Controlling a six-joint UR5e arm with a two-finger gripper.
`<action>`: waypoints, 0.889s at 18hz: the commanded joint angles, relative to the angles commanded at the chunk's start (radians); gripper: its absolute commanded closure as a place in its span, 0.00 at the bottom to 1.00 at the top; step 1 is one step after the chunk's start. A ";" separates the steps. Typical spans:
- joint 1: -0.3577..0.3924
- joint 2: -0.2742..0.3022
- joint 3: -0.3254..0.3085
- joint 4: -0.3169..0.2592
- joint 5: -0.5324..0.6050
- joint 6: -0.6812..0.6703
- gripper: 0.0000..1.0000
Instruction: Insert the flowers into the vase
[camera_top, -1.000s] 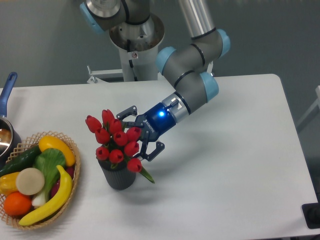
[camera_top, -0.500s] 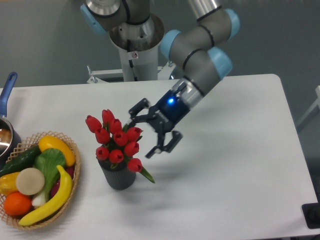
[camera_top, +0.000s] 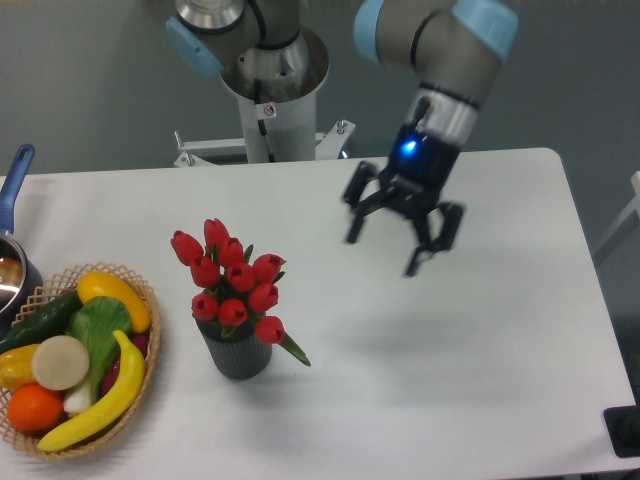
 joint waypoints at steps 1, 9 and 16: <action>0.006 0.012 -0.002 -0.002 0.032 0.002 0.00; 0.087 0.118 -0.020 -0.148 0.244 0.259 0.00; 0.181 0.170 -0.014 -0.290 0.244 0.460 0.00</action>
